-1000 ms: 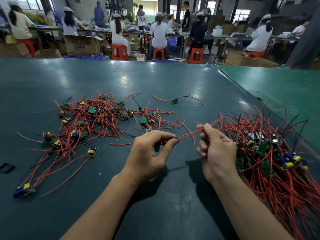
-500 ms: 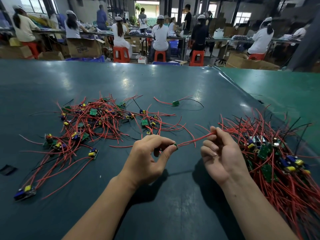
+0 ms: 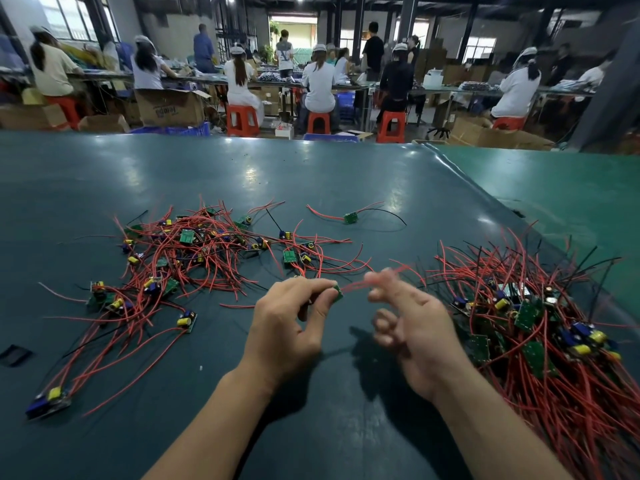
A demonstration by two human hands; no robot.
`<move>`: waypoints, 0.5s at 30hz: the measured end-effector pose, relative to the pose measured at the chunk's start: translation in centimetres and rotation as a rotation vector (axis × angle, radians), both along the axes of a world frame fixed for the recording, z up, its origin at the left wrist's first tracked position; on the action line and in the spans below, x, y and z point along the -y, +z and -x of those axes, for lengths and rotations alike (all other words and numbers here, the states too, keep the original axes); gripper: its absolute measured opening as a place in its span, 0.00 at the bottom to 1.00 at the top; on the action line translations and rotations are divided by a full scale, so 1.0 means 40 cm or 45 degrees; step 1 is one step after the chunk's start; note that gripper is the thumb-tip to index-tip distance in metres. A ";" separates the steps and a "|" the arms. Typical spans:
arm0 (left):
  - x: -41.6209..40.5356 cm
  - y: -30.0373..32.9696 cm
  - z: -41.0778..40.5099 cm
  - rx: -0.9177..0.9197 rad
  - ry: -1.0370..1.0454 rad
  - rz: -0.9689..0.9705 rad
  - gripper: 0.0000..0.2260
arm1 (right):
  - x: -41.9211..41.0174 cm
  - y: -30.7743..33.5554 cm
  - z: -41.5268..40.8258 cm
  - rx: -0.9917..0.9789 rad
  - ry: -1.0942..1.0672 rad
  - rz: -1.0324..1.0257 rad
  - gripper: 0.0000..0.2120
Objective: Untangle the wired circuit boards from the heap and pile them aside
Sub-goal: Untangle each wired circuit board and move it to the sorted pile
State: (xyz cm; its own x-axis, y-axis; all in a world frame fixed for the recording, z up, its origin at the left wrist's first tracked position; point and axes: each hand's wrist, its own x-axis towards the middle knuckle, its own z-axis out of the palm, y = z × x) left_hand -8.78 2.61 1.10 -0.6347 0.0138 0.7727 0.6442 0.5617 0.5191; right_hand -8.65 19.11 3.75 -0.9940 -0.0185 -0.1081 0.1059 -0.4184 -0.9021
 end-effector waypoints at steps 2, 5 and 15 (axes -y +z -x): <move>-0.009 -0.001 -0.005 0.013 -0.071 0.052 0.06 | 0.025 -0.013 -0.016 -0.046 0.063 -0.165 0.16; -0.011 0.003 -0.004 0.020 -0.101 0.075 0.05 | 0.025 -0.018 -0.013 -0.086 0.008 -0.211 0.06; 0.000 0.016 0.000 -0.023 0.030 0.088 0.09 | -0.045 0.020 0.030 -0.175 -0.408 0.086 0.07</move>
